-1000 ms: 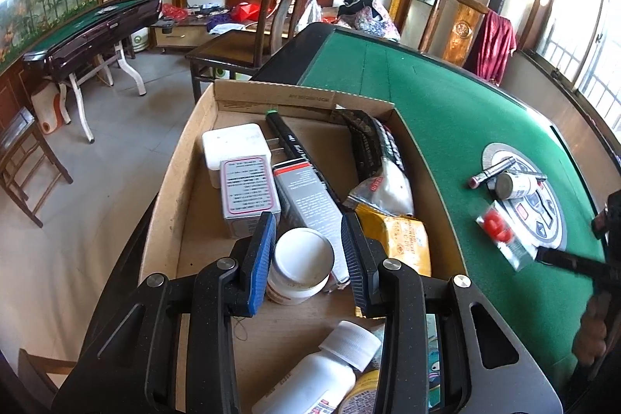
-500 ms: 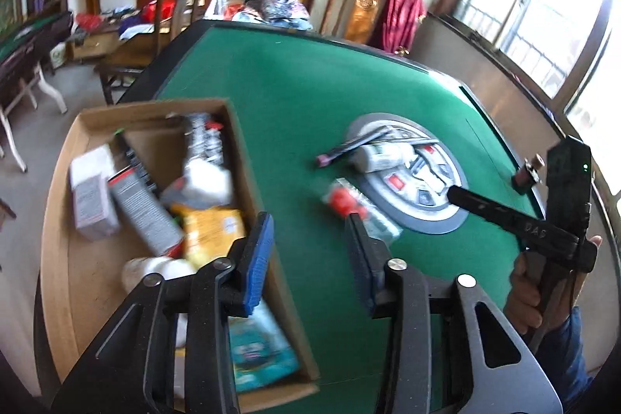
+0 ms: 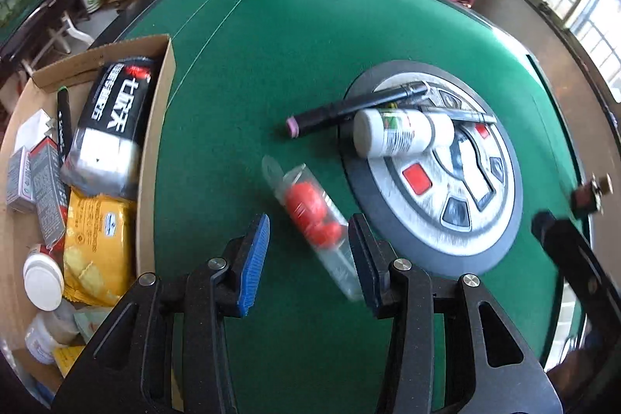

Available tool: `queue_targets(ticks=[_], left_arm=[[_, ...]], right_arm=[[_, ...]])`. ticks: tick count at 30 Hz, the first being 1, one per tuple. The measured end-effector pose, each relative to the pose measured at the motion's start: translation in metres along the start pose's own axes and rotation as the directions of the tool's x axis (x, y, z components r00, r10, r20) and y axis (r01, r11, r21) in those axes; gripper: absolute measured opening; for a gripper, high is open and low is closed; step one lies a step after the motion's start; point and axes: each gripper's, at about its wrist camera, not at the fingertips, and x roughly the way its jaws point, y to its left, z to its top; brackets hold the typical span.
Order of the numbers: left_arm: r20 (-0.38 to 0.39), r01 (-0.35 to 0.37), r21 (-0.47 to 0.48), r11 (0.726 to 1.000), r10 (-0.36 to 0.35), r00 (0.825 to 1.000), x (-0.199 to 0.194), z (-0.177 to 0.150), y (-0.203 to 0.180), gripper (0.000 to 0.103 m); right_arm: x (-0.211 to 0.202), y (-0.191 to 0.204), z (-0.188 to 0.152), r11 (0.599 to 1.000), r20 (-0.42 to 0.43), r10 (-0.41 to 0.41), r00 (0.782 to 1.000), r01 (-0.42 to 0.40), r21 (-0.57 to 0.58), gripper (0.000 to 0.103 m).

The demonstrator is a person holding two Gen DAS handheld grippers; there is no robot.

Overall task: Organize objects
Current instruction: 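Move both grippers back over the remaining items on the table, then grasp the clear tube with red item with the left gripper while the right grasps the green-labelled white bottle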

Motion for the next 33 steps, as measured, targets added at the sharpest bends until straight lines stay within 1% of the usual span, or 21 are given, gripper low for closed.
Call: queue_targets(ticks=[3,5,7,8,9,10,11,12,13,16,17,19,20,23,24,26,29,31,33], left_arm=[[-0.009,-0.038,0.01,0.999,0.038,0.999,0.007,0.005,-0.009,0.042],[-0.032,-0.041,0.013,0.999,0.041,0.999,0.016,0.005,-0.01,0.042],[-0.044,-0.058,0.029,0.998,0.06,0.997,0.022,0.003,-0.01,0.042],[-0.054,-0.054,0.034,0.998,0.055,0.997,0.024,0.0,-0.008,0.037],[-0.044,-0.054,0.041,0.998,0.056,0.997,0.023,-0.005,-0.006,0.029],[-0.034,-0.074,0.056,0.996,0.076,0.997,0.022,-0.007,-0.002,0.029],[-0.028,-0.071,0.061,0.996,0.072,0.997,0.02,-0.011,0.002,0.028],[-0.022,-0.059,0.067,0.996,0.061,0.998,0.016,-0.016,0.007,0.018],[-0.012,-0.064,0.079,0.995,0.065,0.998,0.014,-0.02,0.01,0.013],[0.062,-0.103,0.102,0.989,0.097,0.993,0.006,-0.032,0.026,0.013],[0.07,-0.108,0.107,0.988,0.101,0.992,0.007,-0.033,0.03,0.013],[0.069,-0.084,0.095,0.992,0.078,0.995,0.01,-0.034,0.038,0.013],[0.066,-0.07,0.098,0.993,0.064,0.996,0.011,-0.033,0.038,0.013],[0.081,-0.1,0.123,0.987,0.09,0.993,0.011,-0.037,0.035,0.013],[0.08,-0.098,0.126,0.987,0.088,0.993,0.011,-0.036,0.033,0.013],[0.065,-0.061,0.111,0.992,0.054,0.996,0.014,-0.032,0.031,0.013],[0.049,-0.022,0.085,0.996,0.017,0.999,0.012,-0.029,0.038,0.013],[0.043,-0.017,0.083,0.996,0.014,0.999,0.011,-0.028,0.038,0.013],[0.04,-0.01,0.078,0.997,0.007,0.999,0.011,-0.027,0.039,0.013]], right_arm=[[0.0,-0.002,0.001,1.0,0.001,0.0,1.0,0.0,0.007,0.042],[0.0,-0.003,0.001,1.0,0.001,-0.005,1.0,0.004,0.011,0.042],[0.001,-0.004,0.001,1.0,-0.002,0.0,1.0,0.0,0.013,0.042],[0.001,-0.004,0.001,1.0,-0.002,-0.003,1.0,0.003,0.013,0.042],[0.002,-0.004,0.001,1.0,-0.003,-0.006,1.0,0.006,0.01,0.042],[0.002,-0.005,0.001,1.0,-0.004,-0.01,1.0,0.01,0.009,0.042],[0.003,-0.006,0.001,1.0,-0.004,-0.014,1.0,0.014,0.01,0.042],[0.004,-0.006,0.001,1.0,-0.006,-0.018,1.0,0.018,0.011,0.042],[0.005,-0.007,0.001,1.0,-0.007,-0.023,1.0,0.023,0.01,0.042],[0.01,-0.009,0.002,0.999,-0.007,-0.054,0.998,0.054,-0.004,0.042],[0.012,-0.009,0.003,0.998,-0.005,-0.066,0.998,0.066,-0.013,0.042],[0.019,-0.012,0.008,0.995,-0.001,-0.1,0.995,0.1,-0.022,0.042],[0.026,-0.013,0.012,0.994,-0.014,-0.109,0.994,0.109,-0.013,0.042],[0.048,-0.013,0.028,0.996,-0.038,-0.086,0.996,0.086,-0.003,0.042],[0.055,-0.011,0.033,0.996,-0.045,-0.086,0.995,0.086,-0.009,0.042],[0.074,-0.006,0.044,0.996,-0.066,-0.09,0.994,0.088,-0.025,0.042],[0.104,0.003,0.059,0.994,-0.109,-0.095,0.99,0.089,-0.058,0.042],[0.115,0.004,0.063,0.99,-0.118,-0.133,0.984,0.125,-0.071,0.042],[0.123,0.004,0.063,0.989,-0.157,-0.131,0.979,0.117,-0.094,0.042]])
